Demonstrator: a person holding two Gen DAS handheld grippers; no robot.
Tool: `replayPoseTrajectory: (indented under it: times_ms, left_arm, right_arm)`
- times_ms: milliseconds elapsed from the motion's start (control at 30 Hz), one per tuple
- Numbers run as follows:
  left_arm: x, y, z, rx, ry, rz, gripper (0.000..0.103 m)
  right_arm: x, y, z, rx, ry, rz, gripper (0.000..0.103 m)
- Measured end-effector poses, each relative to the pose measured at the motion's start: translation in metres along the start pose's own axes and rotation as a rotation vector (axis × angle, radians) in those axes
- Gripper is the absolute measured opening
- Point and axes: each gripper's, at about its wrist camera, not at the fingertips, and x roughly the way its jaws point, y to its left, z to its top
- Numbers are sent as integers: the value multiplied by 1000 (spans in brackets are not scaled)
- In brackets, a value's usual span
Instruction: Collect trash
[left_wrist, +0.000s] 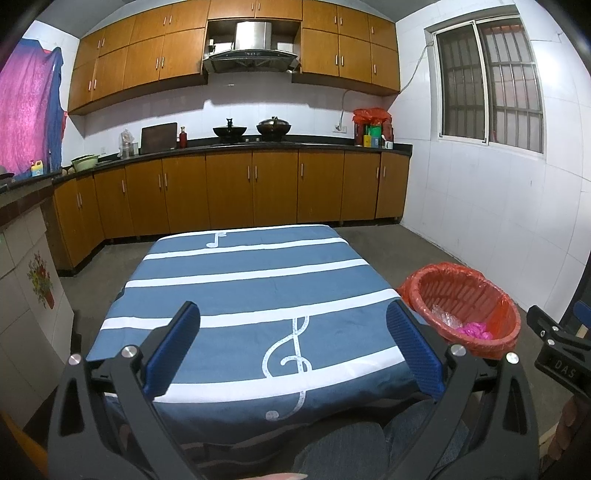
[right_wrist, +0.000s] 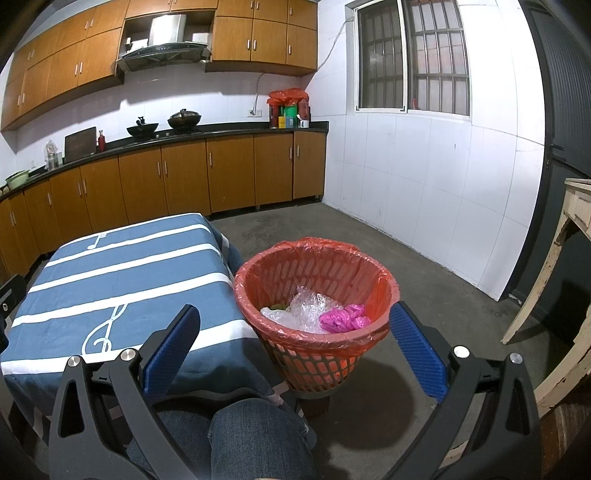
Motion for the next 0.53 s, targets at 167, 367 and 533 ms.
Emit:
replayPoseTrajectory:
  times_ms: [167, 367, 533]
  left_arm:
    - [3, 4, 1, 3, 0, 5, 99]
    - [3, 5, 1, -1, 3, 6, 99]
    - [3, 8, 1, -7, 7, 6, 99]
  right_arm:
    - [-1, -1, -3, 0, 3, 1, 101]
    - [-1, -1, -3, 1, 3, 1, 101]
    - [-1, -1, -4, 2, 5, 2, 101]
